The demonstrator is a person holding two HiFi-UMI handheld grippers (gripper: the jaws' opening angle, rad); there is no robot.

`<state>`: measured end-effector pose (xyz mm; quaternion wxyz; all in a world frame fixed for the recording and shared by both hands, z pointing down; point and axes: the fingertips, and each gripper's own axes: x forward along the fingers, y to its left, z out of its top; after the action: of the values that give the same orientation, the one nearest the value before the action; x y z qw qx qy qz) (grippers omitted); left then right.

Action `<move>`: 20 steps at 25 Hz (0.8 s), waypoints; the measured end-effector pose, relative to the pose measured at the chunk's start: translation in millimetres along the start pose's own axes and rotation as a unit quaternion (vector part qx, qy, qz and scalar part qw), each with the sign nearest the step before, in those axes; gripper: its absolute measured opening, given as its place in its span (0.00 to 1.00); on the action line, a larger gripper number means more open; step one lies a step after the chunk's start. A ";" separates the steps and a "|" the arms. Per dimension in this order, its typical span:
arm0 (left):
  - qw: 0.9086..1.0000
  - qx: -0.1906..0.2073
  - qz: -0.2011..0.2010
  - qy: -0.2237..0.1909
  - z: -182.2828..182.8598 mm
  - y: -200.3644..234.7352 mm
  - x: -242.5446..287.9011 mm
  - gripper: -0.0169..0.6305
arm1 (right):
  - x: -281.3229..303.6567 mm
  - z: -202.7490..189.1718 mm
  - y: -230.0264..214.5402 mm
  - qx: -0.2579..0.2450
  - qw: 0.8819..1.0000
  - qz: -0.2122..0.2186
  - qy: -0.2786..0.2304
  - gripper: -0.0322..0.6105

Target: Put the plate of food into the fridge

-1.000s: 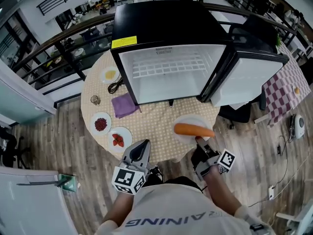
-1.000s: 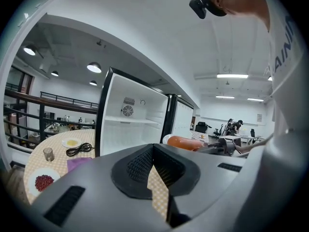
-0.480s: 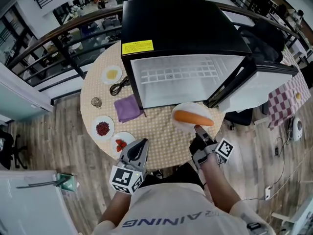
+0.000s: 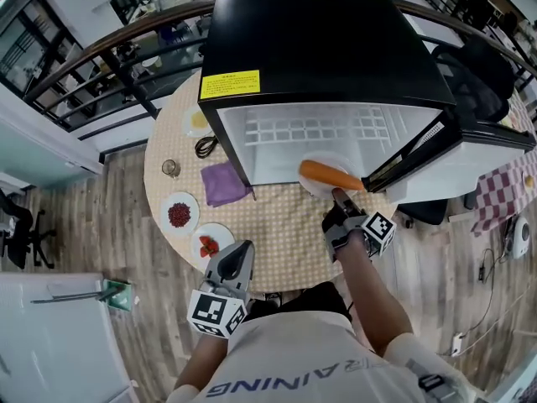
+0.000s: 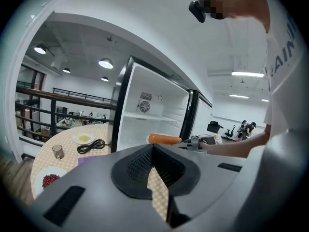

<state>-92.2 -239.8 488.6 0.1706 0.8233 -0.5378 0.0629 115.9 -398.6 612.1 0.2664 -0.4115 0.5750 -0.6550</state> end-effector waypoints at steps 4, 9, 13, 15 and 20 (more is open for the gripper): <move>1.000 -0.007 0.019 0.005 -2.6 1.4 0.4 0.04 | 24.9 16.0 -14.6 0.000 1.000 -0.020 -0.007 0.11; 0.999 -0.016 0.045 0.008 -5.7 7.3 -1.3 0.04 | 60.9 29.1 -26.7 0.003 0.999 -0.043 -0.024 0.11; 0.998 -0.019 0.055 0.013 -9.4 11.9 0.3 0.04 | 85.0 34.0 -34.8 0.006 0.998 -0.059 -0.034 0.11; 0.998 -0.023 0.060 0.012 -9.6 13.3 2.4 0.04 | 95.0 39.0 -35.9 0.005 0.997 -0.063 -0.037 0.11; 0.997 -0.029 0.067 0.015 -11.3 17.7 3.7 0.04 | 110.8 50.0 -34.4 -0.011 0.996 -0.072 -0.049 0.12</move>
<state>-105.8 -245.5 504.0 0.1979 0.7789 -0.5908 0.0711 104.8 -509.6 671.4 0.2420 -0.4858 0.5373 -0.6456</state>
